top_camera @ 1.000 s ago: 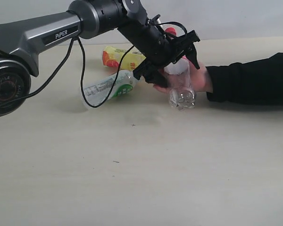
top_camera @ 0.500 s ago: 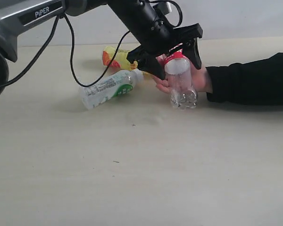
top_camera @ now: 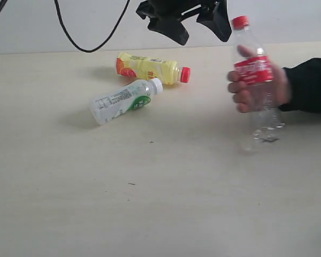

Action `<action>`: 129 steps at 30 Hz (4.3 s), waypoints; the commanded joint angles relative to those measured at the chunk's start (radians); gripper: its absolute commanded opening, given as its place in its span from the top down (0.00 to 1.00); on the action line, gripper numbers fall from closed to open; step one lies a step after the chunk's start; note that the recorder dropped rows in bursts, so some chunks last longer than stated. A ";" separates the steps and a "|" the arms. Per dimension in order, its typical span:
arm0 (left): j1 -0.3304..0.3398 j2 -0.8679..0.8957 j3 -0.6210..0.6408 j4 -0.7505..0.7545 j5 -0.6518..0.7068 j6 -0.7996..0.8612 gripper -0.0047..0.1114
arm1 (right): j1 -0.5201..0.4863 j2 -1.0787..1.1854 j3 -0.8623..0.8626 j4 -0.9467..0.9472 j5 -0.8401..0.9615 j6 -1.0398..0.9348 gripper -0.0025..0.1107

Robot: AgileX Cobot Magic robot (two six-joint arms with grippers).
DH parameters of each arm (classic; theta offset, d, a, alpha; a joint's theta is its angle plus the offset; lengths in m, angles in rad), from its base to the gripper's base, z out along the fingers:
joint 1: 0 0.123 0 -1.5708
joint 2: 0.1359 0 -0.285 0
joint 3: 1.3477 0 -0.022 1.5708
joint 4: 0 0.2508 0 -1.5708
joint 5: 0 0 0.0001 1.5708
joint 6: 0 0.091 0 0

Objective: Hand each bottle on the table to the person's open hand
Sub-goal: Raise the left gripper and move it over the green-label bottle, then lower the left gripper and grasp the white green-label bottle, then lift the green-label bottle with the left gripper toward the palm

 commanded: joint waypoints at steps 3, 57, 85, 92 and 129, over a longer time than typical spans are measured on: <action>0.000 -0.071 -0.009 0.063 -0.001 0.056 0.25 | -0.005 -0.004 0.005 0.000 -0.008 -0.001 0.98; 0.000 -0.145 0.169 0.427 -0.001 0.152 0.96 | -0.005 -0.004 0.005 0.000 -0.008 -0.001 0.98; 0.074 0.003 0.183 0.574 -0.001 0.114 0.82 | -0.005 -0.004 0.005 0.000 -0.008 -0.001 0.98; 0.109 0.047 0.183 0.559 -0.001 0.099 0.32 | -0.005 -0.004 0.005 0.000 -0.008 -0.001 0.98; 0.109 0.240 0.183 0.497 -0.086 0.260 0.40 | -0.005 -0.004 0.005 0.000 -0.008 -0.001 0.98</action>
